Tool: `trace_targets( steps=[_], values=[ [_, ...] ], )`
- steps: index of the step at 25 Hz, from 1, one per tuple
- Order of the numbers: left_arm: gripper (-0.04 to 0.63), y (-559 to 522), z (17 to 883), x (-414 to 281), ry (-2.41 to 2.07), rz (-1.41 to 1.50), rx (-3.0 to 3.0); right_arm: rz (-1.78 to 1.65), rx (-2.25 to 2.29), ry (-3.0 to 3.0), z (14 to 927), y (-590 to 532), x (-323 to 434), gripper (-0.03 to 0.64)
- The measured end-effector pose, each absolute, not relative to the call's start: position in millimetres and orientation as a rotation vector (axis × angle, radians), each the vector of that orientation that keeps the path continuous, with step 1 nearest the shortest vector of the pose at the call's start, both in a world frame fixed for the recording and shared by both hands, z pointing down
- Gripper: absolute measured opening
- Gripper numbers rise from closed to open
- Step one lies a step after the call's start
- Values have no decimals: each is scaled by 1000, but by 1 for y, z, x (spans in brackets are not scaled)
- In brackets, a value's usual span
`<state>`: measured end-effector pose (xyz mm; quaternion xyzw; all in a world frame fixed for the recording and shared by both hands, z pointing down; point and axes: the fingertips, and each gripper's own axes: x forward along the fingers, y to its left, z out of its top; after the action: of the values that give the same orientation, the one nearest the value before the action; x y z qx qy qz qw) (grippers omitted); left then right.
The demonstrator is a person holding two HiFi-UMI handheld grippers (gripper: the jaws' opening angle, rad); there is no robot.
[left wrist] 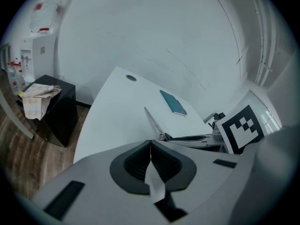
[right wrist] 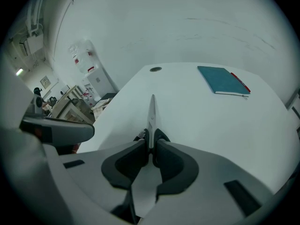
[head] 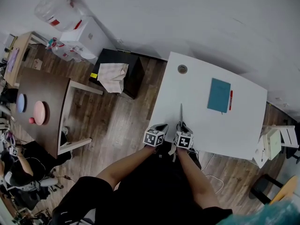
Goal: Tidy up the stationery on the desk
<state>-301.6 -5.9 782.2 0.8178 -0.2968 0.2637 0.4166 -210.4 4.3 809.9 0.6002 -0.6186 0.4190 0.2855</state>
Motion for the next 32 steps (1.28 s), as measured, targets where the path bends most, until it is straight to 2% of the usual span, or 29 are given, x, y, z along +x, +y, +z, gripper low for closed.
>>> trace_targets(
  steps=[15, 23, 32],
  values=[
    [14, -4, 759, -251, -756, 616, 2123, 1093, 1747, -1736, 769, -5, -153, 87],
    [14, -8, 747, -169, -745, 601, 2135, 1110, 1743, -1754, 755, -8, -92, 87],
    [14, -8, 745, -69, -765, 584, 2137, 1173, 1796, -1715, 754, -6, 14, 87]
  ],
)
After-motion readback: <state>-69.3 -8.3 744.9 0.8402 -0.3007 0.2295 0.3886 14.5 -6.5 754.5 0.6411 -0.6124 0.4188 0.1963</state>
